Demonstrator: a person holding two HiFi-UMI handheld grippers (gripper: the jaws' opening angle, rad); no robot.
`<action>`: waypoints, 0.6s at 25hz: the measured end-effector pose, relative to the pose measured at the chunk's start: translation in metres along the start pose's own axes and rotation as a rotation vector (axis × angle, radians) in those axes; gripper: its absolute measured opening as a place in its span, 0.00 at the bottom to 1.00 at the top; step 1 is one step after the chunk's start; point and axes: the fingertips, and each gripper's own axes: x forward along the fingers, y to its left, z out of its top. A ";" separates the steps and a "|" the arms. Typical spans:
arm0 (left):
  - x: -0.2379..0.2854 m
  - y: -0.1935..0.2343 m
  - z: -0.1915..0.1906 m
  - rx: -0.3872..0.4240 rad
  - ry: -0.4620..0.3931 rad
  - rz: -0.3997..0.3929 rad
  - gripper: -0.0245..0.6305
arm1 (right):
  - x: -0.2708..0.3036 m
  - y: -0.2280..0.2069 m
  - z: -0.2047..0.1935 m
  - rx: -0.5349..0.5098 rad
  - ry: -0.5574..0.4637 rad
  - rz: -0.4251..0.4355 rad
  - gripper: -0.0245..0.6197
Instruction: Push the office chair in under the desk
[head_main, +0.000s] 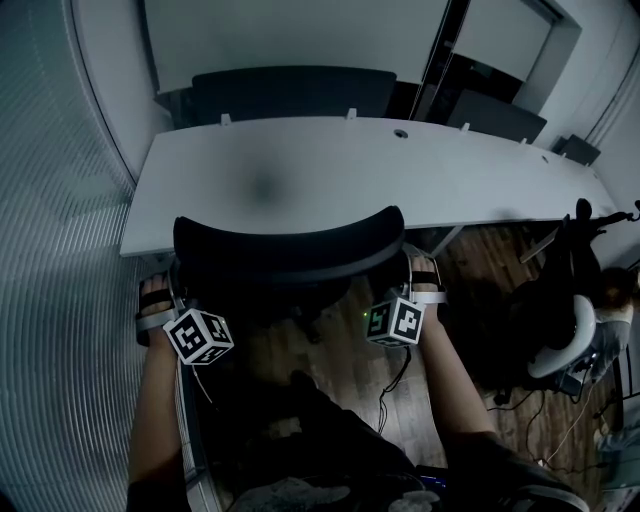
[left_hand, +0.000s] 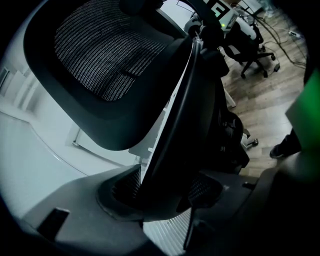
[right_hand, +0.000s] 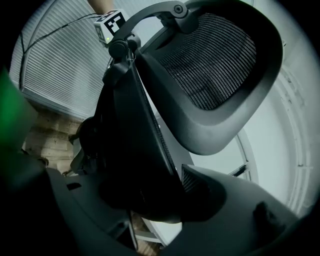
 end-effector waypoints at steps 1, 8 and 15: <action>0.001 0.001 0.001 -0.002 0.001 0.003 0.42 | 0.002 0.000 0.000 0.000 0.001 0.000 0.43; 0.001 -0.001 0.002 -0.003 -0.007 0.023 0.42 | 0.003 -0.001 -0.001 0.006 0.008 -0.017 0.43; 0.002 0.003 -0.004 -0.012 0.031 -0.021 0.43 | 0.004 -0.001 0.003 0.003 0.064 -0.022 0.44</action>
